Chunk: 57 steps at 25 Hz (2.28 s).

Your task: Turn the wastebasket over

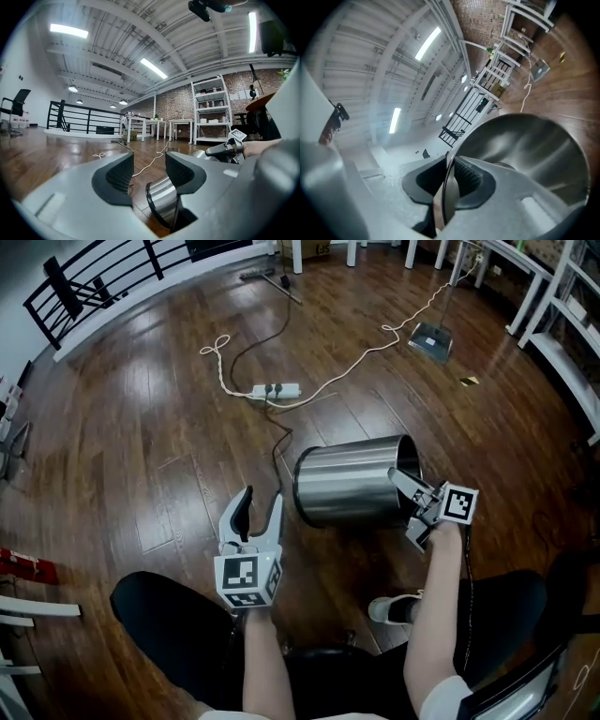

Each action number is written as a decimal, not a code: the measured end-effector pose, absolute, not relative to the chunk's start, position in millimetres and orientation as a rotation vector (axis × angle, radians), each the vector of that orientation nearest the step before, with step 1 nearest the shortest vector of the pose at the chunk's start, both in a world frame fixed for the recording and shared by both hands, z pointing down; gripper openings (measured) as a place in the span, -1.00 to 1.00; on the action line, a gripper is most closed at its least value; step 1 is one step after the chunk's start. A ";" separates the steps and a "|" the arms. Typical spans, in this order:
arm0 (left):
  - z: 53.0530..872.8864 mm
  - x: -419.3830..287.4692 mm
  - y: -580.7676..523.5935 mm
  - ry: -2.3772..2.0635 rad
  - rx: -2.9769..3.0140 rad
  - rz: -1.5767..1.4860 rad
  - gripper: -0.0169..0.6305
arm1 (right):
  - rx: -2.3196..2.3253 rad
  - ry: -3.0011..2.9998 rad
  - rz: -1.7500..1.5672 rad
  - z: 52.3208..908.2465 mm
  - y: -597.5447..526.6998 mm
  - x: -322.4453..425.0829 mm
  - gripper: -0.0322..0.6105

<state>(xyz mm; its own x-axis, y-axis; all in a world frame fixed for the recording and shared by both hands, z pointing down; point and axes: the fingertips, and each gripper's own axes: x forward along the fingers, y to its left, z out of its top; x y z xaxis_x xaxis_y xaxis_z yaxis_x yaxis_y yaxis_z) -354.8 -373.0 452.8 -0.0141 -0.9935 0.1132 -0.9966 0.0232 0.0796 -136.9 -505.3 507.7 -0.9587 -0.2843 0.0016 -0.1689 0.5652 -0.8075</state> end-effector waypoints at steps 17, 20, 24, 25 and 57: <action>478.8 -286.2 -410.8 -1.940 2.239 0.121 -0.22 | -1.410 2.368 -1.375 638.0 -542.0 69.1 -0.55; 485.3 -277.6 -419.9 -1.912 2.250 0.138 -0.22 | -1.391 2.297 -1.352 642.8 -543.5 75.6 -0.63; 507.3 -258.5 -438.4 -1.833 2.271 0.188 -0.22 | -1.384 2.292 -1.353 642.9 -546.5 71.7 -0.63; 514.7 -254.2 -444.3 -1.809 2.271 0.205 -0.22 | -1.377 2.291 -1.357 642.9 -546.5 70.4 -0.63; 600.4 -257.6 -498.9 -1.565 1.976 -0.020 -0.72 | -1.201 2.886 -1.460 648.4 -511.3 8.5 -0.41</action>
